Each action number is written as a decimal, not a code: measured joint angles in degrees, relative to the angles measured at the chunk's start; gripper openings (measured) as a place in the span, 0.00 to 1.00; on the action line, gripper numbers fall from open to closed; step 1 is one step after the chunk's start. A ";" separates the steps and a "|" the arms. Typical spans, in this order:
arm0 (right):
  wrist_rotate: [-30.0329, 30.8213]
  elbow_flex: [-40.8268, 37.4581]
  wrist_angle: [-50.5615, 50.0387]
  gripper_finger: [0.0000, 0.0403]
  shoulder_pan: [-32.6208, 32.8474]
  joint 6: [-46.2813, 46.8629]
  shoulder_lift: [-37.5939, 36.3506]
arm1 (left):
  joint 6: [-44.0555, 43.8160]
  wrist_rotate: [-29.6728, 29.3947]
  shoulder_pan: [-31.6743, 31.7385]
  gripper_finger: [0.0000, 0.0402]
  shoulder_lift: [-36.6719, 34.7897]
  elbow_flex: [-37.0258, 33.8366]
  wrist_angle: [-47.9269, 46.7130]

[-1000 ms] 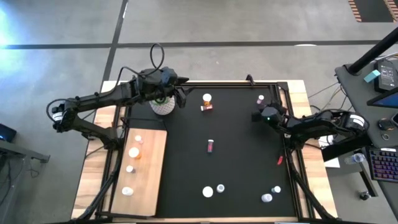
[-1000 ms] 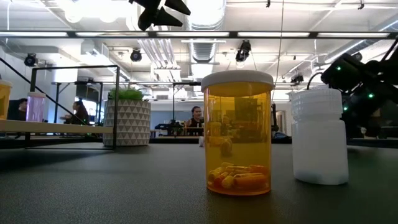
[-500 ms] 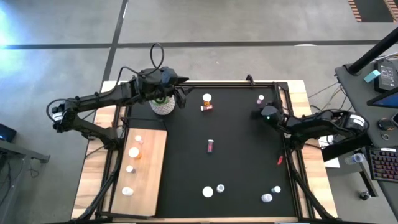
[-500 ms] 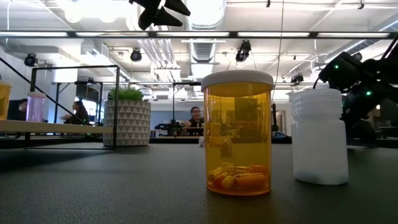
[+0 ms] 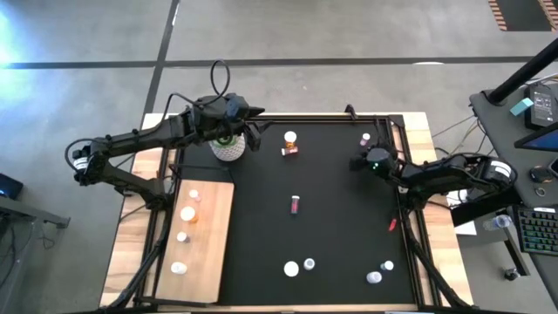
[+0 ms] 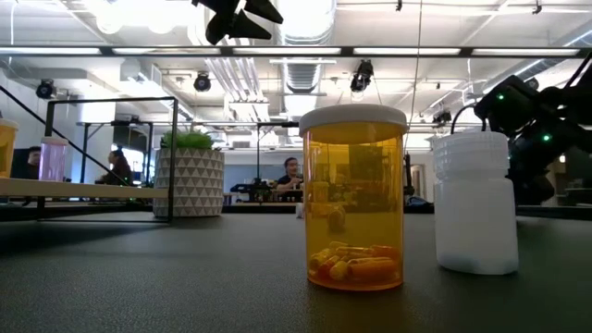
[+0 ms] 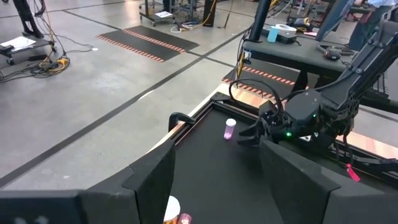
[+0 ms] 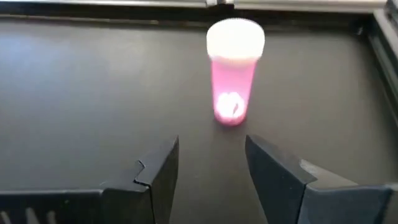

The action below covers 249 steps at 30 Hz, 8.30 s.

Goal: Pick and place medicine bottles onto shelf by color
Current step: Put the right pink pill bottle on the shelf aligned with the other pink pill bottle

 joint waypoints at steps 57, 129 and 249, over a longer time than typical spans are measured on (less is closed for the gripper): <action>-6.21 -0.04 6.52 0.64 -11.38 -10.93 0.04 | 5.97 0.00 1.64 0.55 0.00 0.00 -0.02; 0.13 3.80 18.05 0.17 -8.29 -3.68 14.03 | 7.41 -0.11 3.56 0.55 0.00 0.00 0.33; -36.06 57.36 -22.78 0.45 33.66 -24.79 -2.49 | 13.46 20.11 -16.55 0.20 10.19 -9.21 62.07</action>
